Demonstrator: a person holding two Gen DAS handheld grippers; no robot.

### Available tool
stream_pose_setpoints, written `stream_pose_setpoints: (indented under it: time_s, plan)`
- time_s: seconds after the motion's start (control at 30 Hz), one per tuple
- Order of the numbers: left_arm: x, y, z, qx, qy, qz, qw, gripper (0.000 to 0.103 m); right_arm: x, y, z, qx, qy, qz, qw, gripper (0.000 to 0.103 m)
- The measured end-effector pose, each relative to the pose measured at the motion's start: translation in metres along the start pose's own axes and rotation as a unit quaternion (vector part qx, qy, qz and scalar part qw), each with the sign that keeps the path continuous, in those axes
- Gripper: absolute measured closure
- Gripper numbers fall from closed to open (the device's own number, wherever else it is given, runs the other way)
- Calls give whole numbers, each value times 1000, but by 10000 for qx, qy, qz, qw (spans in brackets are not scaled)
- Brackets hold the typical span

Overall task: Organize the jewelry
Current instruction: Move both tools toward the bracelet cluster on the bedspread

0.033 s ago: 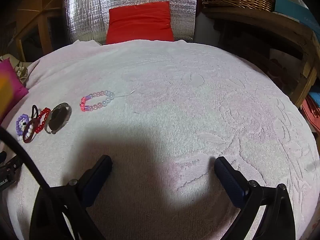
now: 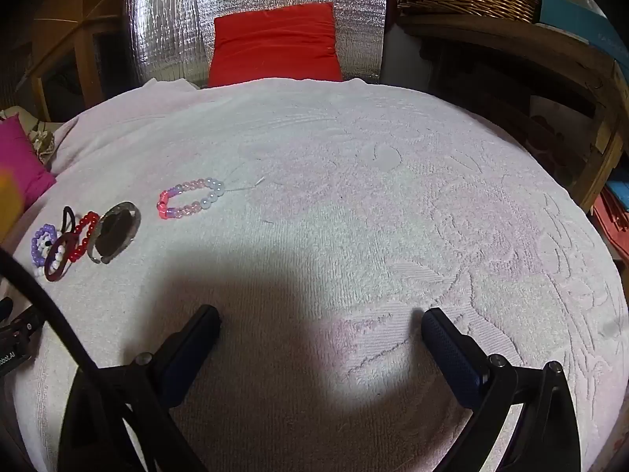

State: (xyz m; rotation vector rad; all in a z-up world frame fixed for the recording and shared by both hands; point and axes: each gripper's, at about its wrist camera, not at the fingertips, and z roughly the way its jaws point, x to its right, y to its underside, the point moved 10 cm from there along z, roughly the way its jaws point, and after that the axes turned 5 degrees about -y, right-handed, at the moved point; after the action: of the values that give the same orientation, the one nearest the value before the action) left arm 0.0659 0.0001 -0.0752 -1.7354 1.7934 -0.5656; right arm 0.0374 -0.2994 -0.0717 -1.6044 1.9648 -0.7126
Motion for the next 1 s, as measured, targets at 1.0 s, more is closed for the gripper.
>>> stream_pose_setpoints:
  time_s: [1.0]
  plan:
    - [-24,-18,-86,368,-347,140,9986,0,-29,-7,-82,-114,-171,-228,9995,0]
